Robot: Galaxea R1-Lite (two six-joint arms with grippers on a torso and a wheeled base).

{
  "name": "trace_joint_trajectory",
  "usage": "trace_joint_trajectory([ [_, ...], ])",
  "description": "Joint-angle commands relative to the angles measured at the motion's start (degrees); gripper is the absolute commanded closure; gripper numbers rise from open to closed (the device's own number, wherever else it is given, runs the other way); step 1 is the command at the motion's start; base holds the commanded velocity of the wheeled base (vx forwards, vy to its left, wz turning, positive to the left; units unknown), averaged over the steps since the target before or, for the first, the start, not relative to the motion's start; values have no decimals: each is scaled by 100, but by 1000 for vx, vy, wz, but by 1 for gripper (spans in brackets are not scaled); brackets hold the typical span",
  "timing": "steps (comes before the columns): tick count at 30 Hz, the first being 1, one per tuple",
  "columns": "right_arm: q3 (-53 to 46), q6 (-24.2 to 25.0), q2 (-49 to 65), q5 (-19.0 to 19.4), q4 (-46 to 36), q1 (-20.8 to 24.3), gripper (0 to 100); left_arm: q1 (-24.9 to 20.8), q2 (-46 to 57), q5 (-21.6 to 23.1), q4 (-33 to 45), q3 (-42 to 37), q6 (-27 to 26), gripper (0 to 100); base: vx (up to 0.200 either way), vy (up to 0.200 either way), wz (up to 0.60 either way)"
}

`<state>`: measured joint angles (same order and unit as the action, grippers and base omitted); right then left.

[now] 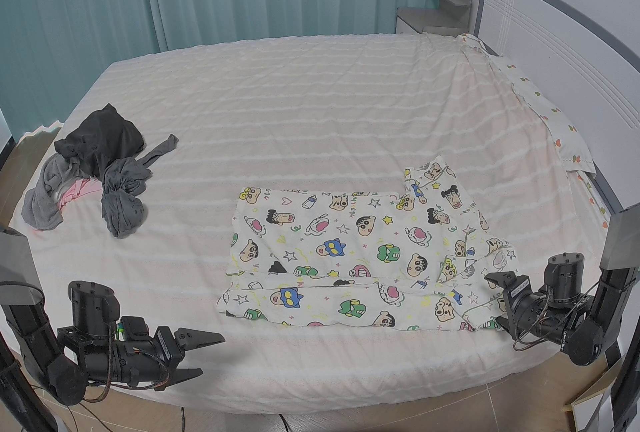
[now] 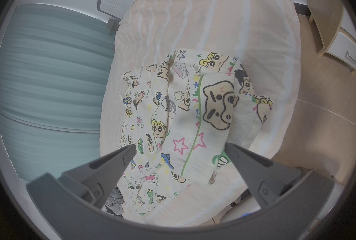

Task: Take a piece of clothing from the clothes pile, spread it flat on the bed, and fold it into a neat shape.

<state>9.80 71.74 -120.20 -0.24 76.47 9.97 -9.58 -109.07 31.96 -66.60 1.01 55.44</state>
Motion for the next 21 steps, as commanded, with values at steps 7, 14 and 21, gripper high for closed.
trace_joint_trajectory([
  [7, -13, -20, -47, -2, -18, 5, 100, 0, -27, -6, -11, -57, 2, 0, 0, 0, 0],
  [14, -48, -20, -109, -2, -53, 31, 100, 0, -27, -6, -20, -57, 2, 0, 0, 0, 0],
  [21, -119, -46, 287, -37, -106, 145, 100, 0, -27, -6, -20, -57, 2, 0, 0, 0, 0],
])
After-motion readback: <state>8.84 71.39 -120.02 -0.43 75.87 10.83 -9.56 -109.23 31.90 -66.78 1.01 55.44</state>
